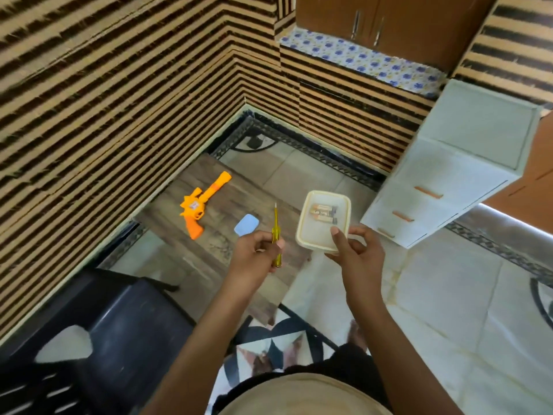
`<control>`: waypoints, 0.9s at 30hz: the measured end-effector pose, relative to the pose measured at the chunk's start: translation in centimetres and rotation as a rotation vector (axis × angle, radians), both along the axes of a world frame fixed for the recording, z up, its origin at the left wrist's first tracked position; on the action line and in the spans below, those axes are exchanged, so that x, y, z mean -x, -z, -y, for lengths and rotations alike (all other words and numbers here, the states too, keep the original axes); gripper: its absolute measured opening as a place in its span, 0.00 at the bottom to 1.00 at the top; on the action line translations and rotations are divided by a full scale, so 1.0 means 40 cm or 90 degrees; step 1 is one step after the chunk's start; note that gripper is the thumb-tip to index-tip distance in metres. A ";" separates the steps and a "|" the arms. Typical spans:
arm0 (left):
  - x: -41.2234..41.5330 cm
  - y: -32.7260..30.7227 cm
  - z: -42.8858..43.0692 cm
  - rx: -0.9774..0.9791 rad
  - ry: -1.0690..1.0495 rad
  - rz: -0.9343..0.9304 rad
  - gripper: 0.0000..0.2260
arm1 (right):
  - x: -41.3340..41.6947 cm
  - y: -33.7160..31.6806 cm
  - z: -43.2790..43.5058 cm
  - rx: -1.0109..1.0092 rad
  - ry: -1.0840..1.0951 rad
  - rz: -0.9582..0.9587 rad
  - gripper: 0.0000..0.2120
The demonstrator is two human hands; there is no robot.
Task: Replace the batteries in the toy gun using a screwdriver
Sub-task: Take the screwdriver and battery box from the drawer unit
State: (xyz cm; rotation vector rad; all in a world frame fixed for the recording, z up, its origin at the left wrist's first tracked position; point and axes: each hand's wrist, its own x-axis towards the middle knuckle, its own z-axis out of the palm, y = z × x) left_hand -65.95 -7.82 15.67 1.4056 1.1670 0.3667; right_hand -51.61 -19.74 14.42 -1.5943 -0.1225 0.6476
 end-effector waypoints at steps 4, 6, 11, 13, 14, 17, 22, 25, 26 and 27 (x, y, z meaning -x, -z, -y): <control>0.129 0.007 -0.065 0.020 0.007 0.002 0.03 | 0.148 -0.004 -0.045 0.001 0.012 -0.007 0.12; 0.166 0.014 -0.090 0.042 0.002 0.008 0.02 | 0.191 -0.007 -0.062 0.008 0.001 -0.007 0.11; 0.195 0.034 -0.157 0.060 -0.010 0.005 0.08 | 0.237 0.001 -0.110 0.015 -0.019 0.004 0.09; 0.184 0.032 -0.178 0.049 -0.018 0.011 0.06 | 0.231 0.008 -0.135 0.020 -0.019 0.014 0.09; 0.174 0.029 -0.188 0.042 -0.027 0.013 0.03 | 0.222 0.012 -0.151 0.021 -0.019 0.017 0.09; 0.158 0.018 -0.215 -0.002 -0.070 0.019 0.03 | 0.192 0.026 -0.197 0.023 -0.020 0.031 0.08; 0.139 -0.005 -0.268 -0.030 -0.125 0.032 0.02 | 0.131 0.026 -0.275 0.012 -0.036 0.059 0.08; 0.132 -0.017 -0.304 -0.028 -0.130 0.033 0.02 | 0.116 0.020 -0.314 -0.005 -0.043 0.060 0.08; 0.129 -0.017 -0.319 -0.031 -0.129 0.029 0.03 | 0.114 0.020 -0.329 -0.009 -0.045 0.055 0.08; 0.126 -0.016 -0.333 -0.033 -0.129 0.022 0.04 | 0.112 0.023 -0.342 -0.013 -0.045 0.051 0.08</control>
